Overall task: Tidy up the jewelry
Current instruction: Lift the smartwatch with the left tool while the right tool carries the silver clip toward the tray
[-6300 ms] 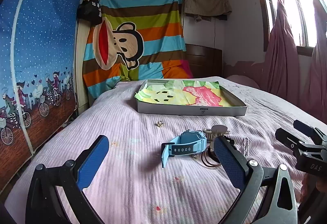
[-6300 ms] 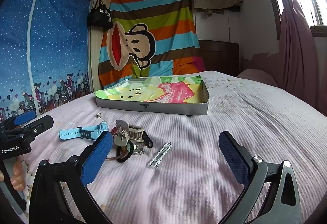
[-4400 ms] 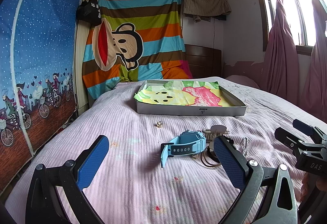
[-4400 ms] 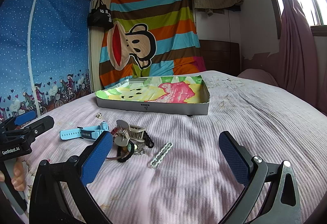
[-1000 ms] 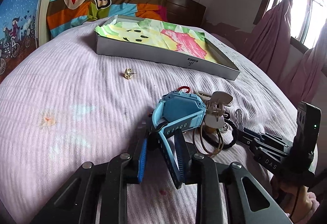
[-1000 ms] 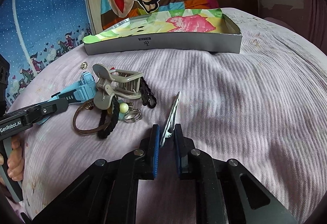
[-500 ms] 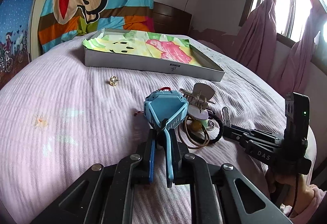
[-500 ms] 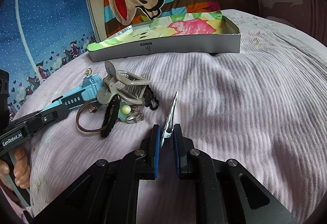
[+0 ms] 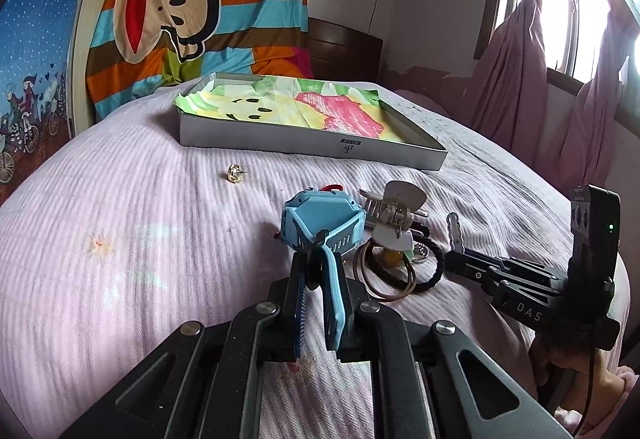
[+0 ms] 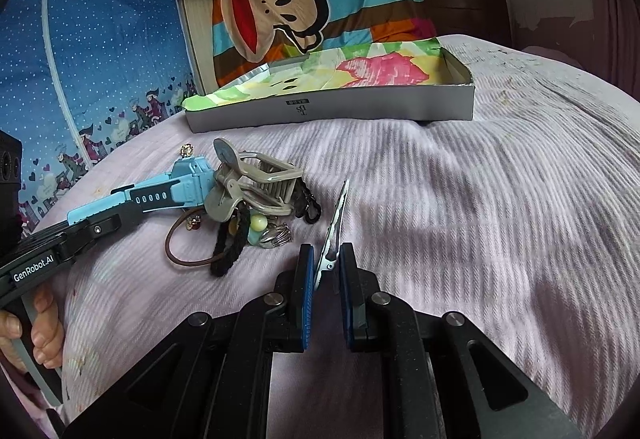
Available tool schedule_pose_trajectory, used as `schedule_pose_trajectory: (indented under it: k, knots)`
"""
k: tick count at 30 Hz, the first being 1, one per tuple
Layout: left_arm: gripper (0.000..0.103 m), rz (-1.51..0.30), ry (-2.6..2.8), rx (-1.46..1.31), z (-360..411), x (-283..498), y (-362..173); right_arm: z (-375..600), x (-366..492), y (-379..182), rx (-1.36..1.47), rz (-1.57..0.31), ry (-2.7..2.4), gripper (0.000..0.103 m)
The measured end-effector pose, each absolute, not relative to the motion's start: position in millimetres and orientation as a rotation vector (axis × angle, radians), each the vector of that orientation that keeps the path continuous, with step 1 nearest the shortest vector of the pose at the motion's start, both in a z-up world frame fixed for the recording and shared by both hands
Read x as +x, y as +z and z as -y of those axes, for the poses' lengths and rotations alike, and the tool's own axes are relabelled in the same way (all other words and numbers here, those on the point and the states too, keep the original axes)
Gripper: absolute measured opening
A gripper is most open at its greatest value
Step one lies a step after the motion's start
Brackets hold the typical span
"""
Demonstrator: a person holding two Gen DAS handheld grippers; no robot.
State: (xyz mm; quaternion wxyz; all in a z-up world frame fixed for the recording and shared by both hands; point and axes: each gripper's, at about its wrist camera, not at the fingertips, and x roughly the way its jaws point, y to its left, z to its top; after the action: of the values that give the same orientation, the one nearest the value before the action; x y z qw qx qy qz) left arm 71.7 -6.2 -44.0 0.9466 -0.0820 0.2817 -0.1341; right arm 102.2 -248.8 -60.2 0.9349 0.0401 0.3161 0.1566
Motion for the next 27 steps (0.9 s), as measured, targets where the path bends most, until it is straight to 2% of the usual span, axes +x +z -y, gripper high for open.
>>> schedule_pose_trajectory:
  k: [14, 27]
  knots:
    - [0.007, -0.49, -0.265, -0.193, -2.4, 69.3, -0.4, 251.2, 106.2, -30.3, 0.08, -0.604, 0.402, 0.011]
    - [0.004, -0.555, -0.271, -0.195, 1.0, 93.2, -9.1, 254.6, 120.4, -37.2, 0.11, -0.618, 0.427, 0.011]
